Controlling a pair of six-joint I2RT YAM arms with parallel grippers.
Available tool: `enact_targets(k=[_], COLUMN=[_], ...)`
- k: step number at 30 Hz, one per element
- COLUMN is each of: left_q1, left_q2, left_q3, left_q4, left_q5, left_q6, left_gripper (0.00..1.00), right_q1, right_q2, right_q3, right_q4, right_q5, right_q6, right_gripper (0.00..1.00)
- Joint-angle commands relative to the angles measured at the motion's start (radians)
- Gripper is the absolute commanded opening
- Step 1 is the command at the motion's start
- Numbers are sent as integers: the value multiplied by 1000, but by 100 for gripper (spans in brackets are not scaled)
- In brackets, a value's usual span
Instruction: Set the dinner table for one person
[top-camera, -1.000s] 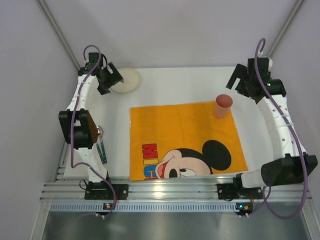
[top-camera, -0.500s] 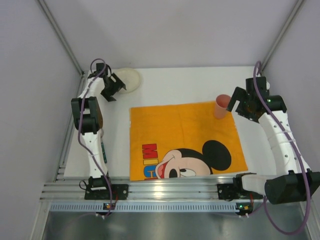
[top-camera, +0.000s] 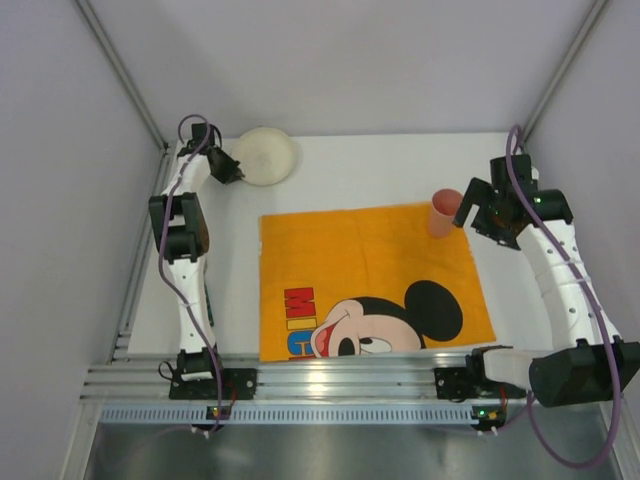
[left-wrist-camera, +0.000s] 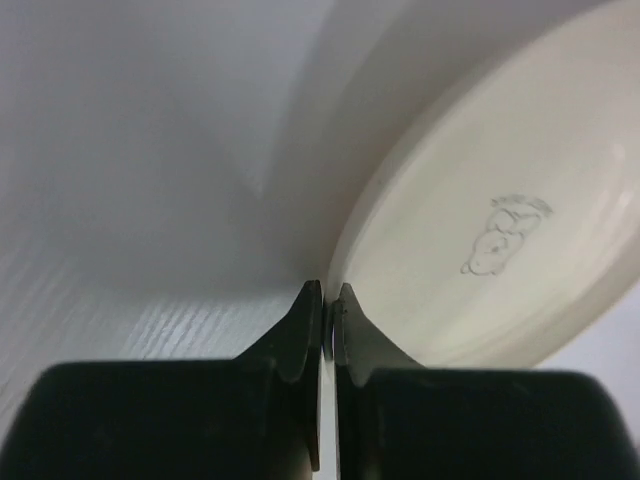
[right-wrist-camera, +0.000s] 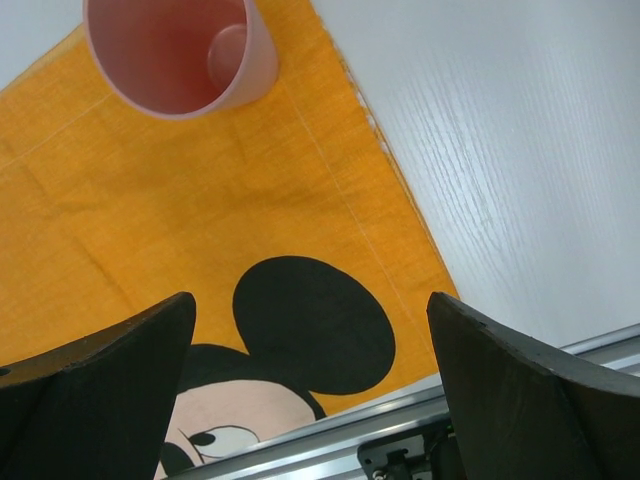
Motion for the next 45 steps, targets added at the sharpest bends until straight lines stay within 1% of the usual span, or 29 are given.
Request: enact_targets(k=[1, 4, 5, 7, 8, 9, 10, 12, 14, 15, 16, 17, 18, 19, 20, 22, 23, 25, 26, 28, 29, 31, 34, 35, 36, 39, 40, 41, 45], left_q1=[5, 2, 2, 2, -4, -7, -12, -33, -68, -81, -93, -142, -162, -183, -231, -283, -327, -367, -410, -449, -482, -507, -530, -542, -548, -573, -578, -578, -570], left_q2=[44, -19, -45, -135, -171, -241, -275, -359, -416, -476, -505, -534, -591, -617, -663, -696, -723, -745, -758, -766, -763, -760, -743, -725, -714, -694, -697, -711, -792], left_q3=[40, -4, -50, -95, -156, -190, -220, -299, -389, -421, -455, -525, -556, -587, -650, -702, -763, -822, -860, -883, -899, -909, -952, -965, -966, -971, -969, -968, -936], left_q4=[15, 89, 118, 196, 231, 259, 299, 308, 302, 292, 281, 266, 247, 226, 192, 141, 135, 140, 137, 117, 108, 88, 116, 117, 108, 103, 101, 100, 72], left_q5=[89, 164, 242, 313, 391, 422, 459, 551, 597, 624, 632, 645, 645, 626, 620, 588, 594, 620, 605, 574, 529, 501, 494, 502, 494, 472, 464, 461, 363], left_q6=[-4, 1, 4, 12, 24, 32, 41, 70, 116, 136, 159, 200, 225, 252, 306, 358, 380, 384, 391, 397, 403, 407, 395, 397, 401, 403, 397, 391, 346], left_gripper=[0, 0, 0, 0, 0, 0, 0, 0, 0, 0, 0, 0, 0, 0, 0, 0, 0, 0, 0, 0, 0, 0, 0, 4, 19, 57, 87, 98, 98], right_q1=[-2, -2, -2, 0, -2, -2, -2, -2, -2, -2, -2, -2, -2, -2, -2, -3, -2, -2, -2, -2, -2, 0, 0, 0, -2, -2, -3, -2, -2], right_q2=[4, 5, 7, 5, 7, 11, 14, 36, 54, 79, 88, 100, 118, 128, 135, 154, 158, 160, 157, 149, 146, 136, 117, 110, 103, 87, 80, 68, 39], right_q3=[63, 74, 77, 88, 92, 104, 112, 140, 166, 196, 213, 229, 258, 270, 281, 301, 302, 290, 273, 252, 240, 212, 174, 154, 145, 114, 106, 89, 57], right_q4=[-20, -28, -30, -31, -33, -33, -33, -33, -33, -33, -33, -33, -33, -33, -31, -28, -27, -17, -13, -2, 1, 7, 16, 19, 22, 25, 25, 30, 36], right_q5=[-6, -5, -6, -6, -3, 0, 3, 6, 9, 9, 10, 12, 12, 12, 9, 4, 0, -2, -3, -12, -16, -25, -22, -20, -17, -11, -11, -12, -14], right_q6=[9, 5, 5, 5, 2, 2, -1, -10, -22, -27, -30, -37, -41, -41, -42, -44, -42, -44, -41, -37, -34, -31, -31, -33, -31, -33, -31, -33, -27], right_gripper=[100, 100, 100, 100, 100, 100, 100, 100, 100, 100, 100, 100, 100, 100, 100, 100, 100, 100, 100, 100, 100, 100, 100, 100, 100, 100, 100, 100, 100])
